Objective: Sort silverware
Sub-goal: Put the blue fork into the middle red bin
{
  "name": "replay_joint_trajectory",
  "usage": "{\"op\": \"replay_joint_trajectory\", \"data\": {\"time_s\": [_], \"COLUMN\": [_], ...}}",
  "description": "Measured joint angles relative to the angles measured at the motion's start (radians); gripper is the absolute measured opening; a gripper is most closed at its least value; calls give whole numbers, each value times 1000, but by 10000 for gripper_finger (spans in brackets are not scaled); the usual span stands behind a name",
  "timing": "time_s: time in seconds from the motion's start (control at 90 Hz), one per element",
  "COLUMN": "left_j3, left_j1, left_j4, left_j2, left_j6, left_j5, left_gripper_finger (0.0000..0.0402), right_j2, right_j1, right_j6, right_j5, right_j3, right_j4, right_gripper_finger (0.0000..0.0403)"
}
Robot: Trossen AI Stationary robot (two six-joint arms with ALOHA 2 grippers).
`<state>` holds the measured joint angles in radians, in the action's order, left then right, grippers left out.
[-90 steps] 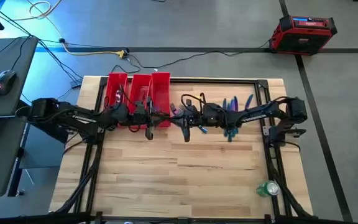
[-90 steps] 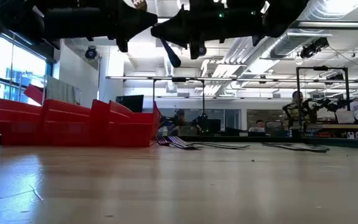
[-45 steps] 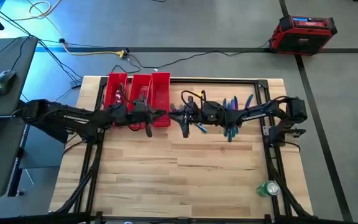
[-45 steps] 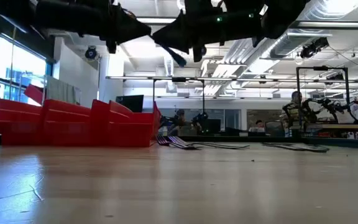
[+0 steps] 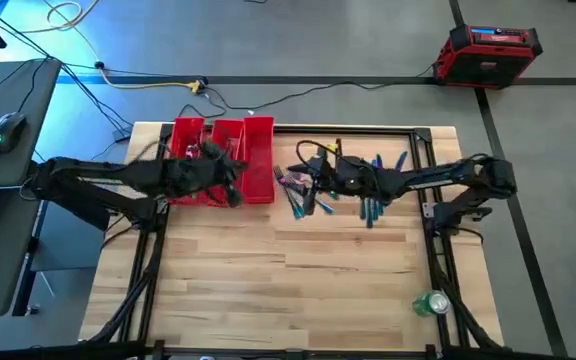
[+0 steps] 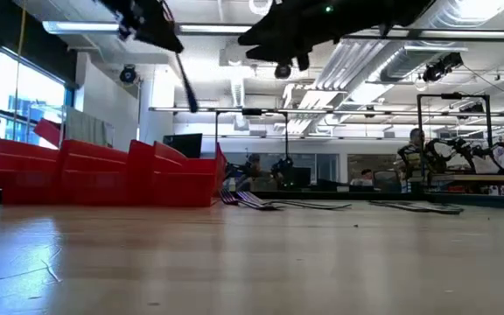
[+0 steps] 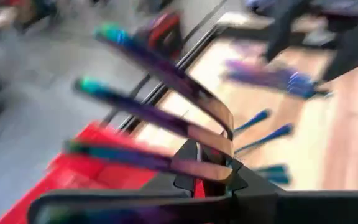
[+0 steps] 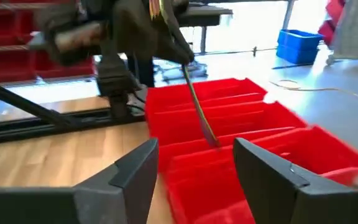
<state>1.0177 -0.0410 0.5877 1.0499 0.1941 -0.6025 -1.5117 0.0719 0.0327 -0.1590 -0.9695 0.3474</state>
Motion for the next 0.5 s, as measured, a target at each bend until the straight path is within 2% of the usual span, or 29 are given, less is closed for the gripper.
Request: {"op": "replay_joint_trajectory", "data": {"time_s": [0.089, 0.222, 0.4, 0.5], "left_j3": [138, 264, 278, 278], "left_j1": [-82, -264, -462, -533], "left_j4": [251, 489, 535, 538], "left_j2": [37, 131, 309, 415], "left_j6": [127, 241, 241, 233], "left_j5": [24, 185, 350, 382], "left_gripper_finger": [0, 0, 0, 0], "right_j2": [34, 56, 61, 61], "right_j1": [0, 0, -1, -8], "right_j6": [1, 1, 1, 0], "right_j5": [-2, 4, 10, 16], "right_j3": [0, 0, 0, 0], "right_j4": [-29, -54, -80, -82], "right_gripper_finger": [193, 193, 193, 193]}}
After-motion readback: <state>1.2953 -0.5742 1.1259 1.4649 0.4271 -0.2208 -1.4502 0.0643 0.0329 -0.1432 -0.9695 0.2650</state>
